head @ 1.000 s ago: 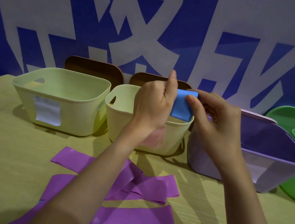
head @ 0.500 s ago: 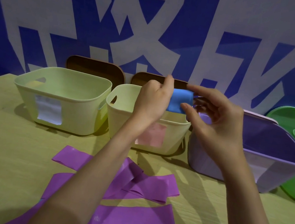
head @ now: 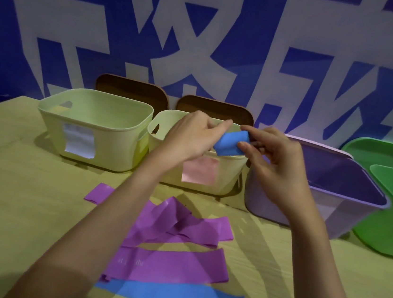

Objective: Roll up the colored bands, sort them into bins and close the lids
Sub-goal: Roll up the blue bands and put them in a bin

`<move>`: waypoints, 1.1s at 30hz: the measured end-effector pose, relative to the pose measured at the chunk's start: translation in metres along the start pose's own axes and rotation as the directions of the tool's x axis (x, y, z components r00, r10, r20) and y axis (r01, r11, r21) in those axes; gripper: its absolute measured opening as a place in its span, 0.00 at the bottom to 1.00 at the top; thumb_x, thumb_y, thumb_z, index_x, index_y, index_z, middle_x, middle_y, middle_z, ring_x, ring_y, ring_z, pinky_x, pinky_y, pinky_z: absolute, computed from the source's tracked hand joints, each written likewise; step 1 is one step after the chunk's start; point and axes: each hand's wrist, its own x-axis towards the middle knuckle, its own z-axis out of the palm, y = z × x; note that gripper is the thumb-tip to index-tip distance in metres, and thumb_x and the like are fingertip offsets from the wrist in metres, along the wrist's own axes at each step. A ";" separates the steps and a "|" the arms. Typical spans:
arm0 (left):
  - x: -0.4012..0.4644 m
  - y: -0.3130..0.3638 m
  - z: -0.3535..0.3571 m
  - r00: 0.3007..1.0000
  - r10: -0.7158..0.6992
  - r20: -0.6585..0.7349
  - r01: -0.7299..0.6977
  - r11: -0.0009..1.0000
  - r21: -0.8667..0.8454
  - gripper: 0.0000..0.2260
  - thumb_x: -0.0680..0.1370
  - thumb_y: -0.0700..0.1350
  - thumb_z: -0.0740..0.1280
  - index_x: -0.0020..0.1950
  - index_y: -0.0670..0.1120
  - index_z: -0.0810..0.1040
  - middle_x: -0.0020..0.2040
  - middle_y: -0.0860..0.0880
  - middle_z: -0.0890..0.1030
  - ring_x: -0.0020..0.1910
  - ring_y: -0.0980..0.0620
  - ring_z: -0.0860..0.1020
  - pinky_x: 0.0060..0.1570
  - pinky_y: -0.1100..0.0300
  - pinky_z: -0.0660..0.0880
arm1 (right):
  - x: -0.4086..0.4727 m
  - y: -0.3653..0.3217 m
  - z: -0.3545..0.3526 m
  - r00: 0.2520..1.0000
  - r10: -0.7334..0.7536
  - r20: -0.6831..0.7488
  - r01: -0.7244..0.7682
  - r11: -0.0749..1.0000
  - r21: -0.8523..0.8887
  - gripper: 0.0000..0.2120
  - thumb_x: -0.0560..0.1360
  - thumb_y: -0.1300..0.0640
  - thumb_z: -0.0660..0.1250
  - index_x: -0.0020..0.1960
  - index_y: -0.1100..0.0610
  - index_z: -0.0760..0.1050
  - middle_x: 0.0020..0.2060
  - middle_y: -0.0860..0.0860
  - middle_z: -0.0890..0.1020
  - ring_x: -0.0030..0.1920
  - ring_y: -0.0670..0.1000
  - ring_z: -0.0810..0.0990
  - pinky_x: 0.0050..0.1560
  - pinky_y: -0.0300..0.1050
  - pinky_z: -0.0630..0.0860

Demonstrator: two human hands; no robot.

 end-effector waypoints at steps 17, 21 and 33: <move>-0.120 -0.005 -0.095 0.961 0.265 0.084 -0.252 0.958 -0.135 0.17 0.64 0.41 0.80 0.51 0.41 0.83 0.46 0.46 0.84 0.44 0.49 0.82 0.50 0.52 0.79 | -0.029 -0.103 -0.002 0.935 -0.068 0.349 0.067 0.998 0.015 0.13 0.74 0.56 0.71 0.58 0.57 0.81 0.42 0.52 0.80 0.41 0.49 0.77 0.42 0.45 0.75; -0.135 -0.003 -0.113 0.961 0.275 0.028 -0.273 0.960 -0.069 0.19 0.63 0.42 0.80 0.51 0.41 0.82 0.45 0.48 0.84 0.44 0.52 0.83 0.51 0.55 0.79 | -0.027 -0.123 0.006 0.939 -0.090 0.331 0.087 0.996 0.024 0.14 0.74 0.54 0.70 0.58 0.58 0.81 0.43 0.54 0.80 0.42 0.53 0.78 0.45 0.57 0.76; -0.161 -0.020 -0.137 0.974 0.144 -0.173 -0.178 0.962 -0.207 0.27 0.64 0.36 0.80 0.52 0.40 0.65 0.42 0.48 0.84 0.39 0.52 0.83 0.44 0.63 0.80 | -0.040 -0.143 0.049 0.938 0.139 0.319 -0.305 0.767 0.564 0.16 0.69 0.62 0.74 0.56 0.61 0.80 0.44 0.57 0.82 0.44 0.49 0.78 0.45 0.37 0.76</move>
